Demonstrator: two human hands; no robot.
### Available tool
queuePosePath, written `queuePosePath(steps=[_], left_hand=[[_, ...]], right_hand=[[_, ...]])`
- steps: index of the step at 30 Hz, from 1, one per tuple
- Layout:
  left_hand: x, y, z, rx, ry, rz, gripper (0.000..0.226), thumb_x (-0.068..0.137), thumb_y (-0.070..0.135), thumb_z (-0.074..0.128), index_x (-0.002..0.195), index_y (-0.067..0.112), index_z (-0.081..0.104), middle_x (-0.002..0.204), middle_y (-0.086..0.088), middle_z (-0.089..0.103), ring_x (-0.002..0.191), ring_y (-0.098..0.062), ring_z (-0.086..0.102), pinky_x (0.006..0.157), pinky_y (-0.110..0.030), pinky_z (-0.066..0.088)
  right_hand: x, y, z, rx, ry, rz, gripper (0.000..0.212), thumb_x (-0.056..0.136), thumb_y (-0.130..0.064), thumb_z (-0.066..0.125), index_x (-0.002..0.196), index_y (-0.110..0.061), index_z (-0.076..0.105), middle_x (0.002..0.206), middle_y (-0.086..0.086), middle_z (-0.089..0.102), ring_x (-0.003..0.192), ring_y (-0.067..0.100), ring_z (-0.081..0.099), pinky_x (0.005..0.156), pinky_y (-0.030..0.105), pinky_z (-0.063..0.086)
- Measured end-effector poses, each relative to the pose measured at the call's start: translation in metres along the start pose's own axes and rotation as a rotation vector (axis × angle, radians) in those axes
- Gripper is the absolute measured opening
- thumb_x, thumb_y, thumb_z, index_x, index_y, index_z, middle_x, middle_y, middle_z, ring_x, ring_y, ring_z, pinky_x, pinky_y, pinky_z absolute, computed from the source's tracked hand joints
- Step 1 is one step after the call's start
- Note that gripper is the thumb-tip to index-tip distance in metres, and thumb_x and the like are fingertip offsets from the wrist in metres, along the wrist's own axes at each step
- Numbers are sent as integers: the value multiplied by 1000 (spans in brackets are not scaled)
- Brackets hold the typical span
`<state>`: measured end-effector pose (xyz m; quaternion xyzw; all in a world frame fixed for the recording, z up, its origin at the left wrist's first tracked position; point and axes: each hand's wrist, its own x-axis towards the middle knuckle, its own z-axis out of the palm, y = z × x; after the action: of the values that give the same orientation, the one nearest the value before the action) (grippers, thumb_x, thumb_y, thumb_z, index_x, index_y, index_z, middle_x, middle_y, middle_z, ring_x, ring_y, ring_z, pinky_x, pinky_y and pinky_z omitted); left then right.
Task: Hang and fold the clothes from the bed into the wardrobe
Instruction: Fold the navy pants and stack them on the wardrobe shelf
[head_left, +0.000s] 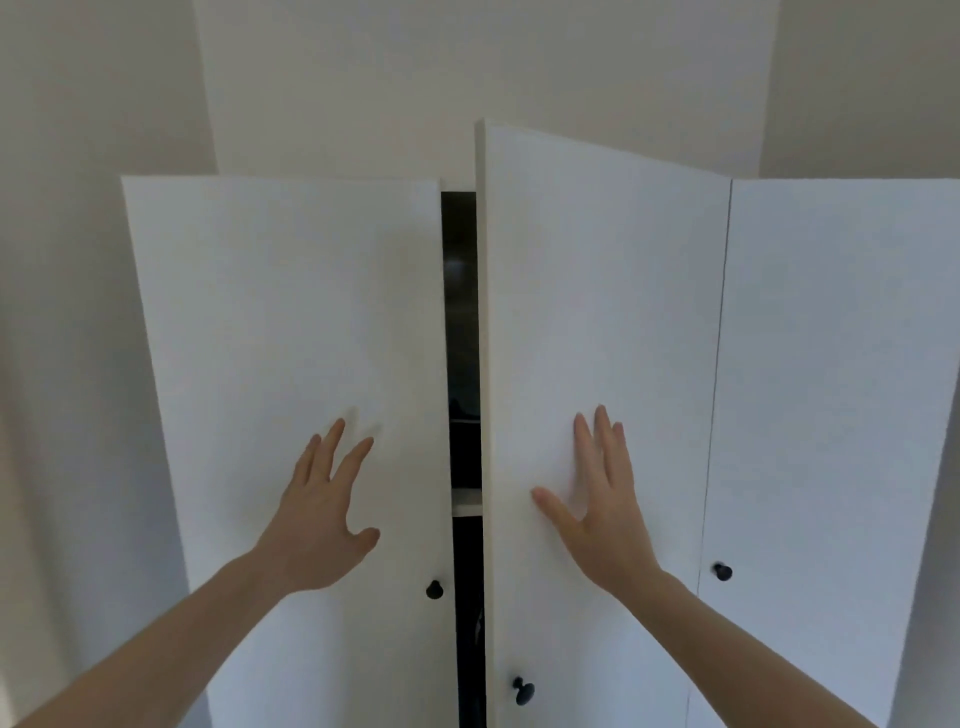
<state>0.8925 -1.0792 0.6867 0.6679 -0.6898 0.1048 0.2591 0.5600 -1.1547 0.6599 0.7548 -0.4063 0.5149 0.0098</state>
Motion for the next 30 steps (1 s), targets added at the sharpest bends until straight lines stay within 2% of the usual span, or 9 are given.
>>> queuePosePath(steps=[3, 7, 11, 15, 21, 27, 30], left_hand=[[20, -2, 7, -21, 35, -35, 124, 83, 43, 76, 151, 48, -27, 154, 17, -46, 151, -22, -31, 125, -47, 7], [44, -5, 12, -29, 133, -90, 129, 80, 49, 80, 154, 43, -26, 156, 14, -44, 150, -27, -32, 123, -47, -1], [59, -10, 26, -12, 138, -99, 130, 78, 57, 78, 154, 41, -26, 158, 9, -43, 148, -29, -36, 123, -50, -6], [65, -15, 45, -42, 119, -190, 140, 69, 66, 80, 155, 37, -26, 158, 9, -42, 148, -30, -36, 124, -51, -3], [72, -11, 62, 1, 149, -238, 146, 67, 66, 81, 154, 31, -31, 159, 3, -43, 146, -33, -38, 123, -55, -1], [75, -16, 71, 62, 179, -265, 147, 65, 63, 84, 157, 27, -25, 163, -2, -34, 150, -34, -30, 118, -68, 18], [76, -19, 75, 105, 180, -276, 145, 67, 63, 83, 157, 25, -24, 164, -4, -34, 151, -36, -28, 117, -69, 21]], right_hand=[[15, 18, 14, -82, 13, -44, 95, 92, -78, 43, 163, -34, -2, 171, -8, -13, 158, 23, -14, 124, 61, 12], [24, 33, 32, -151, 16, -80, 95, 93, -74, 43, 164, -27, 1, 172, -1, -11, 158, 28, -12, 123, 61, 7], [30, 42, 46, -213, 8, -105, 92, 96, -71, 39, 165, -23, 1, 172, 5, -10, 157, 34, -12, 123, 64, 8], [35, 54, 59, -286, -11, -137, 94, 95, -72, 39, 165, -21, 1, 172, 10, -10, 157, 38, -11, 123, 63, 3], [45, 73, 73, -371, -35, -183, 96, 94, -71, 44, 165, -20, 4, 171, 13, -7, 156, 41, -8, 121, 62, 1], [51, 83, 85, -397, -6, -198, 98, 91, -69, 48, 165, -19, 7, 172, 13, -4, 157, 42, -5, 121, 62, 3], [55, 85, 90, -399, 4, -198, 99, 89, -68, 49, 165, -20, 8, 172, 13, -3, 157, 42, -5, 121, 62, 2]])
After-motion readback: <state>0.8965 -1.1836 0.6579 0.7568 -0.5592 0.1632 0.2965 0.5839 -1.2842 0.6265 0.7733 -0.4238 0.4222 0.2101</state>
